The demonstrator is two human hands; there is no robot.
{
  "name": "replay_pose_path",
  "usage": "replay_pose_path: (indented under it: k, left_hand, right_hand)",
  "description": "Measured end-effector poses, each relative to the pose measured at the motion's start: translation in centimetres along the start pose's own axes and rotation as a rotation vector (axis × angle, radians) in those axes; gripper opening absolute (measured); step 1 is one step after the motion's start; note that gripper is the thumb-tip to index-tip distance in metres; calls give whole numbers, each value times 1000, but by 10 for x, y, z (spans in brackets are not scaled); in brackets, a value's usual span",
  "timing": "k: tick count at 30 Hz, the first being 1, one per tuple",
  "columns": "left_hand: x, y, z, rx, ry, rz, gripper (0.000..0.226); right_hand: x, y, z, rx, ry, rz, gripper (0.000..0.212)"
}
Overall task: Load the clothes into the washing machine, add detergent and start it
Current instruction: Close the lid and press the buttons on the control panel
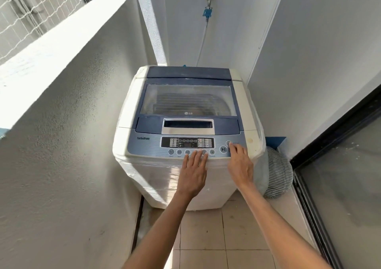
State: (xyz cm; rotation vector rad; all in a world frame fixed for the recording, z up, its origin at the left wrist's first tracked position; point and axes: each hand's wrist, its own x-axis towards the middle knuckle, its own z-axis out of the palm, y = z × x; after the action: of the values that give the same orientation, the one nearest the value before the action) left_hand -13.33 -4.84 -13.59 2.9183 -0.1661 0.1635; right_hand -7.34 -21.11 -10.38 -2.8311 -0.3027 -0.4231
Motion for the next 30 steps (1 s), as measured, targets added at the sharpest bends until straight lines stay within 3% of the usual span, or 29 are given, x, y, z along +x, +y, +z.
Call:
replay_pose_path:
  k: [3,10,17,22,30]
  left_hand:
    - [-3,-2,0,-9,4,25,49]
    - [-6,-7,-1,-13,32,73,50]
    - [-6,-6,-3,-6,19,82,50]
    - [-5,-4,-5,10,7,70,50]
    - [-4,-1,-7,49,-3,73,51]
  right_hand:
    - [-16,-1,6,24,58,-22,36]
    - [-47,-1,26,-42,53,-81,46]
    - [-38,-19,10,-106,55,-13,57]
    - [-29,-20,8,-104,-28,10,39]
    - [-22,-18,3,-123,56,-41,36]
